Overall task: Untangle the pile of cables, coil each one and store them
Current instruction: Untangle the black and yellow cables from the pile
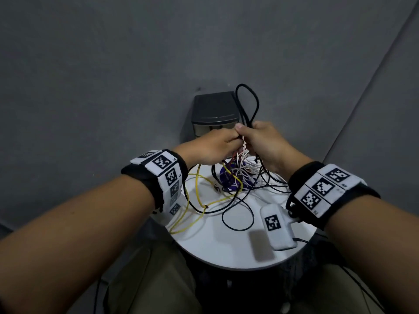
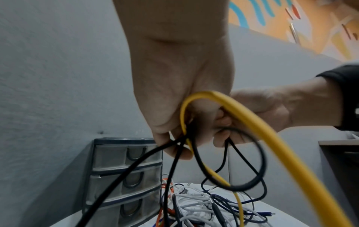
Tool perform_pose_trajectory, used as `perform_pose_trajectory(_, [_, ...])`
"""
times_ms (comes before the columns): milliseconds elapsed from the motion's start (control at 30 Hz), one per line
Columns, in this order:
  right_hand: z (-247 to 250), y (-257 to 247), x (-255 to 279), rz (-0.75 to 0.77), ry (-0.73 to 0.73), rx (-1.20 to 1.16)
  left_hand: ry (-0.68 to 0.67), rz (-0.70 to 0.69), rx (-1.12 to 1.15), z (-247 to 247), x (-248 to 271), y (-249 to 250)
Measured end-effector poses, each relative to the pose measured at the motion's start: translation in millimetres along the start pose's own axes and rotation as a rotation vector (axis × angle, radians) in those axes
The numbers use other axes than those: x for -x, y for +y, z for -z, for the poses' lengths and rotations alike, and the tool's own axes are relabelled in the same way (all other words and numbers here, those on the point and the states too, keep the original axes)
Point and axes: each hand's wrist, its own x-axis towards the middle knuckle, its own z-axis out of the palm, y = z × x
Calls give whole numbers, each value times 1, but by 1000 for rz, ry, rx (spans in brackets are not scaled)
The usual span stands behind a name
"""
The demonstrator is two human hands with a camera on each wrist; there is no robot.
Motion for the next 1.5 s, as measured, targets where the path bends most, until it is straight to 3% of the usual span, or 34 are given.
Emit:
perform_pose_trajectory(133, [5,-3,-9,72,116,69,-108,-5,-50,5,3,-15])
perform_pose_trajectory(267, [24,-15,-22,74,386,-140,-152,65,-84,11,10,-39])
perform_pose_trajectory(400, [47,-26,-31,119,580,-219,-146,197,56,6,14,-51])
perform_pose_trajectory(500, [56,-17,-32,127,627,-199,-109,226,129,8,10,-51])
perform_pose_trajectory(633, [66,-3,-33,123,697,-186,-21,225,65,14,10,-55])
perform_pose_trajectory(900, [74,2,-31,182,807,-132,-2,332,-21,19,21,-70])
perform_pose_trajectory(1033, [62,8,-24,153,661,-27,52,258,-1,17,19,-61])
perform_pose_trajectory(1300, [8,6,-1,138,1,89,103,69,-105,15,11,-31])
perform_pose_trajectory(1400, [0,11,0,180,-163,242,102,50,-74,14,6,-29])
perform_pose_trajectory(1500, [0,14,0,252,-236,502,102,15,59,13,7,-37])
